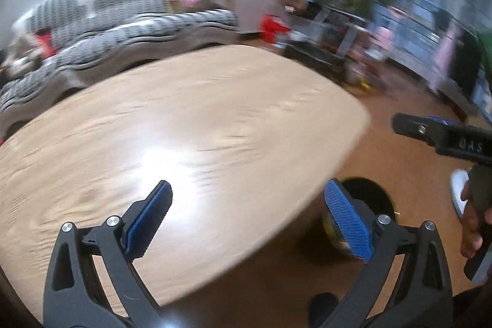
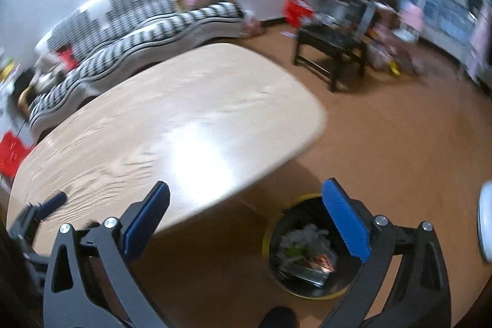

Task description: Collect trash

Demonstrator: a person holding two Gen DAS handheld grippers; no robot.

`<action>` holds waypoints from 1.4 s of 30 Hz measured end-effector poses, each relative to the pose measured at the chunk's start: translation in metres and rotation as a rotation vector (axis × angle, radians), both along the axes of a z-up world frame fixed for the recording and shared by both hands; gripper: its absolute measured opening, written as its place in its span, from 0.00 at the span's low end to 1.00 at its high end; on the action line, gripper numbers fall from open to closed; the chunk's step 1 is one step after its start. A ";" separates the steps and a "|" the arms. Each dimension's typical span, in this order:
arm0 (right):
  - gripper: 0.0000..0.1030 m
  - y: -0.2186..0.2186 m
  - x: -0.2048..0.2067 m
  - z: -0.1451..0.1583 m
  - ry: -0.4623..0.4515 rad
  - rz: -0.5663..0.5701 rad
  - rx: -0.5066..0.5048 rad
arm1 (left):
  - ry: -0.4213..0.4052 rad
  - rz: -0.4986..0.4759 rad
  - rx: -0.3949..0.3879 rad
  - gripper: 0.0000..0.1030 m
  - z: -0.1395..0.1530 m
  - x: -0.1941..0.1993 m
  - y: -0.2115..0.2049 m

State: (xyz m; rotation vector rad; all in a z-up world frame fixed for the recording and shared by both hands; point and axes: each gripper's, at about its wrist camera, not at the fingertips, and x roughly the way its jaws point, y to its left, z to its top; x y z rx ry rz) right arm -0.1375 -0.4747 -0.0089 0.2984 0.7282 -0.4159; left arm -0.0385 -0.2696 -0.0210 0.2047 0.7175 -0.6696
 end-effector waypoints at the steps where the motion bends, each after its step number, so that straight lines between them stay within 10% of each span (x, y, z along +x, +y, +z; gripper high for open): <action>1: 0.93 0.015 0.011 0.003 -0.008 0.034 -0.007 | -0.007 0.052 0.008 0.94 0.005 0.007 0.023; 17: 0.93 0.208 0.129 0.008 -0.015 0.361 -0.087 | -0.013 0.474 0.059 0.94 0.026 0.049 0.246; 42: 0.93 0.207 0.149 -0.006 0.016 0.340 -0.040 | -0.007 0.524 0.078 0.94 0.017 0.055 0.267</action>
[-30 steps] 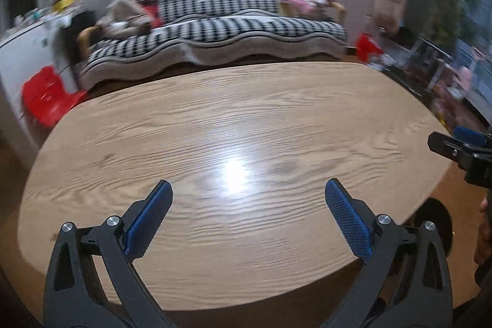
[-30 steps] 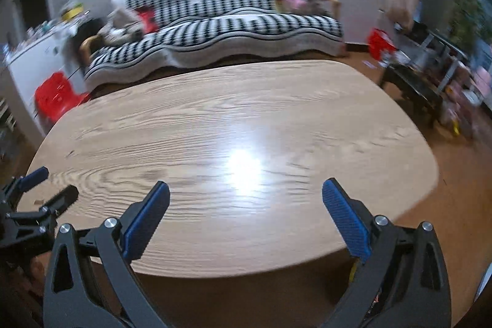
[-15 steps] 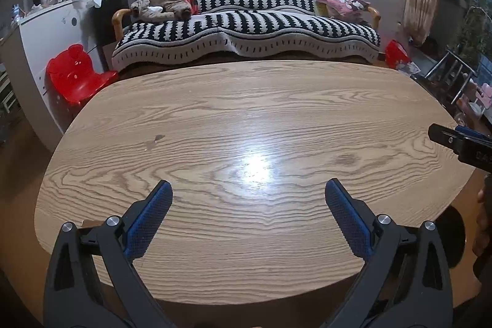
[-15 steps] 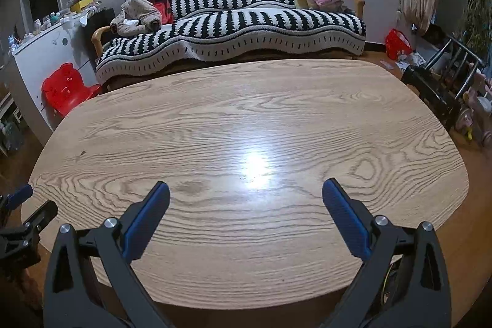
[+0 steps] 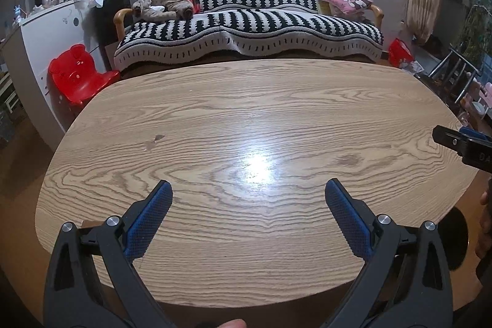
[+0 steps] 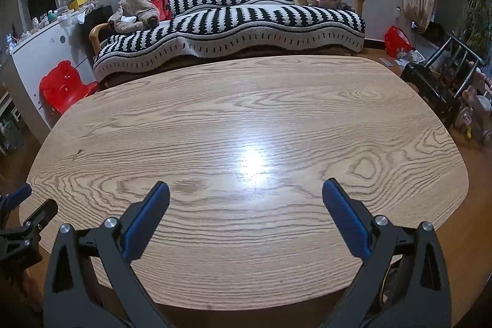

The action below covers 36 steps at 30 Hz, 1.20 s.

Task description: Collect trash

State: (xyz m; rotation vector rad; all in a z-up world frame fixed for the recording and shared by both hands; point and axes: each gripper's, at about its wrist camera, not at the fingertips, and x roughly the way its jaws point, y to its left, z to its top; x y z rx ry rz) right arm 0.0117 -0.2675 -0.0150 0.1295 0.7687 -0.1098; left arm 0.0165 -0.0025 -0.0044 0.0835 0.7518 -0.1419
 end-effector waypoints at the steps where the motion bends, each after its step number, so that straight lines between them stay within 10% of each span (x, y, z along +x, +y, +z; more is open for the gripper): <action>1: 0.93 -0.002 -0.001 0.000 0.002 -0.002 0.002 | 0.002 0.001 0.000 0.94 0.000 0.000 0.000; 36: 0.93 -0.013 -0.007 -0.002 0.019 -0.006 -0.008 | -0.005 0.015 0.002 0.94 0.001 -0.004 -0.009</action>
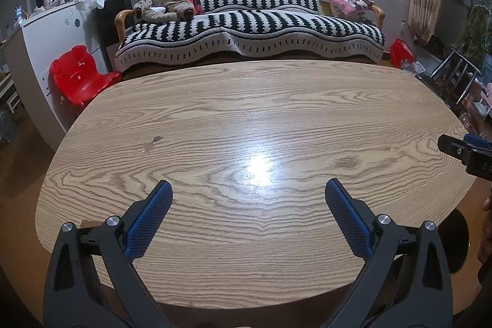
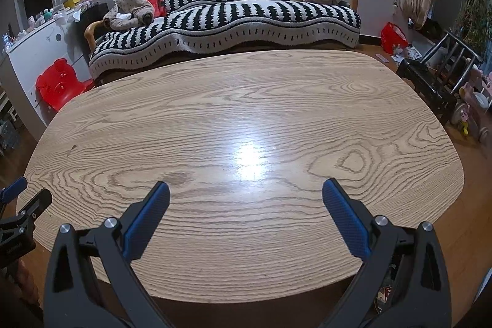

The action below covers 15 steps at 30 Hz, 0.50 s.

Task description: Collect trash

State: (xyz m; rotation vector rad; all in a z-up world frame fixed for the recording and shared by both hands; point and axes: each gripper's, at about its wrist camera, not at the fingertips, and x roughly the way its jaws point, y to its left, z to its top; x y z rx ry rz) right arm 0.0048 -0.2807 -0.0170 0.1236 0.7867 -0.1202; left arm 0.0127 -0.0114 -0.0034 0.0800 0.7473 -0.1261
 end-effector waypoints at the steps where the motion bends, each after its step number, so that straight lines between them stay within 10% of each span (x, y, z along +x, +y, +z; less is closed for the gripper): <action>1: 0.93 0.000 0.000 0.000 0.000 0.001 0.001 | 0.001 0.001 0.000 0.94 -0.001 0.000 0.000; 15: 0.93 -0.003 -0.001 -0.001 0.006 0.014 -0.004 | 0.001 0.002 0.003 0.94 -0.002 -0.001 -0.001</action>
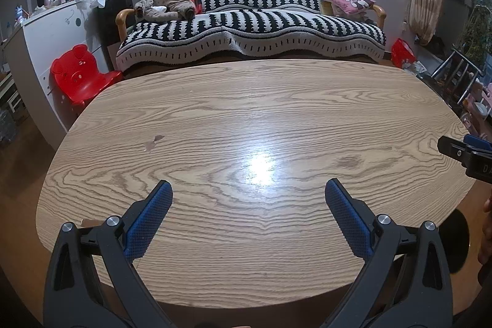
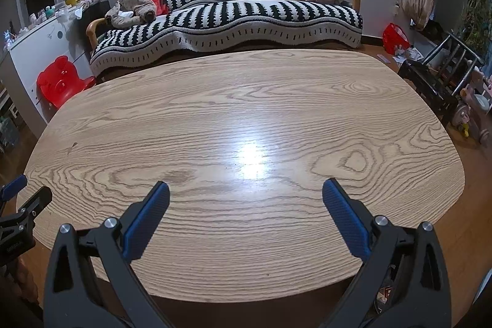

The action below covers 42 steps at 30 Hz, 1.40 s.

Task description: Collect trash

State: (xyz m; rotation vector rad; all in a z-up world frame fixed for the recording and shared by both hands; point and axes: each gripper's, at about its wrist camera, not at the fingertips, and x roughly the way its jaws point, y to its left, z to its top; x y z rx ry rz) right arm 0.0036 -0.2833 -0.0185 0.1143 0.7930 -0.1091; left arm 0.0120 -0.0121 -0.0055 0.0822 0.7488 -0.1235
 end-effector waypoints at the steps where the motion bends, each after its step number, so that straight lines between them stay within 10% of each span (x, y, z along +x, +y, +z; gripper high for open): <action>1: 0.93 0.001 0.000 0.000 -0.001 -0.001 0.001 | 0.000 0.000 0.000 0.94 0.000 0.000 0.000; 42: 0.93 -0.001 -0.001 0.000 0.000 0.000 0.001 | 0.011 0.011 -0.012 0.94 -0.001 0.000 0.010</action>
